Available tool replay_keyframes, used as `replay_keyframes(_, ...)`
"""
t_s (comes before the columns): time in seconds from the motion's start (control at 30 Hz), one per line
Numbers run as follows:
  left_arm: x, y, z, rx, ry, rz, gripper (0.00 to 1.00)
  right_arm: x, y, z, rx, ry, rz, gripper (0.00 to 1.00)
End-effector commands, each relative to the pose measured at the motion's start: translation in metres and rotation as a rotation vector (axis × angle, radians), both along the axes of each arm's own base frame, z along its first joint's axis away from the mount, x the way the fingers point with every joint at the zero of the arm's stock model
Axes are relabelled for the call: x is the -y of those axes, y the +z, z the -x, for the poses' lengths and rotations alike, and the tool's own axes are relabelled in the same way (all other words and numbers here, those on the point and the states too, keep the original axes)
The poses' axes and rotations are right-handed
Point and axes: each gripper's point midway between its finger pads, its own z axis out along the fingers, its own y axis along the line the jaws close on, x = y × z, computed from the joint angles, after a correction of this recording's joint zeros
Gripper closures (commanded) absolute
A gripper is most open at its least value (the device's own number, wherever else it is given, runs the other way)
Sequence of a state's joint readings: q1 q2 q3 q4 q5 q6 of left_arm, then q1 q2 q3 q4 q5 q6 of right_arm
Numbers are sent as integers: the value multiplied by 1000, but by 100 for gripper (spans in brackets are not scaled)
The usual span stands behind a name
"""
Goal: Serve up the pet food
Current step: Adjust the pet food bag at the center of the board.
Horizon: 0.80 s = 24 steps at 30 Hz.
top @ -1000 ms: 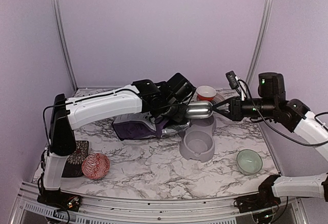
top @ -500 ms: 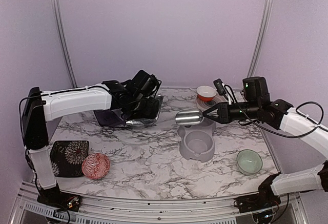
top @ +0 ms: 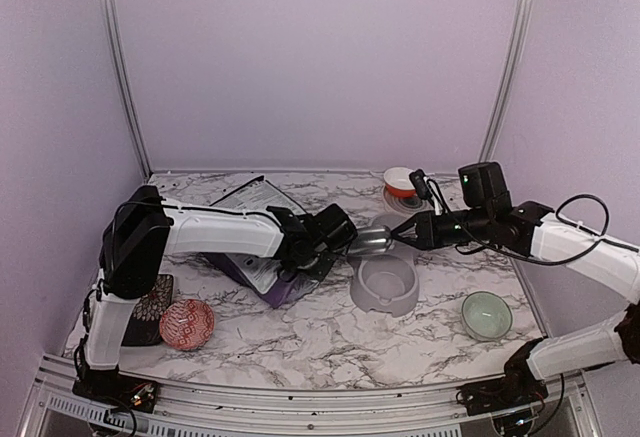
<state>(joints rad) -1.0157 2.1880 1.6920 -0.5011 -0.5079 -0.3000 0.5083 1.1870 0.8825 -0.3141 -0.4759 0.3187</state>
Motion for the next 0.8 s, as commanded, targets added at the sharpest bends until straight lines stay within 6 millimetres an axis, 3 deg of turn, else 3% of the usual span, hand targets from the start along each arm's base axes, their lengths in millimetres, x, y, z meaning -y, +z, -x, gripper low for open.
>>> replay_keyframes(0.0, 35, 10, 16, -54, -44, 110, 100, 4, 4, -3, 24, -49, -33, 100)
replay_keyframes(0.1, 25, 30, 2, 24, -36, 49, 100, 0, 1, 2, 15, -39, -54, 100)
replay_keyframes(0.2, -1, 56, -21, 92, 19, 12, 100, -7, -3, 11, 9, -17, -57, 100)
replay_keyframes(0.3, -18, 67, -33, 80, 55, 48, 100, -13, -6, 19, 9, -9, -62, 100)
replay_keyframes(0.5, -18, 79, -25, 58, 36, 104, 100, -33, -7, 20, 6, 14, -85, 100)
replay_keyframes(0.6, -12, 88, -22, 55, 27, 163, 100, -44, -7, 12, 7, 4, -97, 100)
replay_keyframes(0.77, -10, 88, -20, 45, 38, 201, 100, -59, -9, -9, 13, -12, -114, 100)
